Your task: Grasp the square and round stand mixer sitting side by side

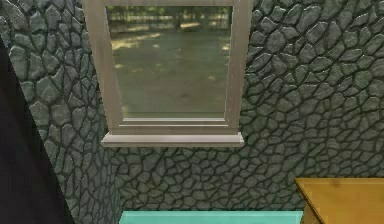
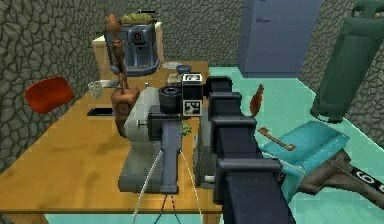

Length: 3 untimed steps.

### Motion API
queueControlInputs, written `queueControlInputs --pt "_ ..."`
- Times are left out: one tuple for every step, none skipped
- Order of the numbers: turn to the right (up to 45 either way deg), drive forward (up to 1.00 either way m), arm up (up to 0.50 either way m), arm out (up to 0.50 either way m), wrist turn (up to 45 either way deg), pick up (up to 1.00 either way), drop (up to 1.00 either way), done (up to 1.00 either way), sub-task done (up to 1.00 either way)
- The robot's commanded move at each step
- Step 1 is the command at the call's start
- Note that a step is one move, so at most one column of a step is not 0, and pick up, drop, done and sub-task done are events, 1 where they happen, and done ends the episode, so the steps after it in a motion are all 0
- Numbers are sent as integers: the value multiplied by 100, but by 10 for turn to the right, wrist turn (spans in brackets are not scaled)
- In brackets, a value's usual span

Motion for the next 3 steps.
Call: queueControlInputs --pt "0 0 0 0 450 0 0 0 0" --pt "0 0 0 0 450 0 0 0 0" --pt "0 0 0 0 450 0 0 0 0"
